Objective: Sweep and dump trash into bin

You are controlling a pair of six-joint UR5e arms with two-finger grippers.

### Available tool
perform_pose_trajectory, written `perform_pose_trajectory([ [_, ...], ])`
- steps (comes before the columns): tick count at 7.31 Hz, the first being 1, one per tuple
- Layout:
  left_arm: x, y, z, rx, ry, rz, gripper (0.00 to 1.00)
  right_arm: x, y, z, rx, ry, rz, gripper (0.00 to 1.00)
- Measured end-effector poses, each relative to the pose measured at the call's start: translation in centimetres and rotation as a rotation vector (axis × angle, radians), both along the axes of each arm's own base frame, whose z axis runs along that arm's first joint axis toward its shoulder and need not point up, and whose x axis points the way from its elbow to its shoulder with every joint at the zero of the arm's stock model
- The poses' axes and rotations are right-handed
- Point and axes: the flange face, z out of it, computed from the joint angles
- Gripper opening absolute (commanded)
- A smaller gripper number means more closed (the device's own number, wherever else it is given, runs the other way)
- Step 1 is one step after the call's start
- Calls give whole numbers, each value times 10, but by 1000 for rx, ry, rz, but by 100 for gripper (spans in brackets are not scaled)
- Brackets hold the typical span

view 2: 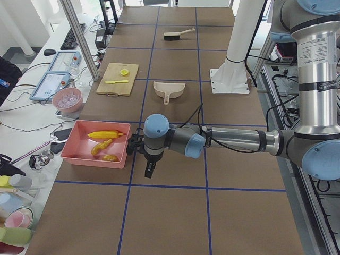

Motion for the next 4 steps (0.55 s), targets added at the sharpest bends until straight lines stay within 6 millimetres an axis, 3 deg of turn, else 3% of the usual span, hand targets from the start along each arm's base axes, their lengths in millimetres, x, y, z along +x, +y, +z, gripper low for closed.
perform_pose_trajectory([
  [2, -29, 23, 24, -85, -17, 30, 98, 0, 1, 2, 4, 0, -8, 100],
  [4, -44, 31, 32, -120, -11, 7, 98, 0, 1, 2, 4, -1, -9, 100],
])
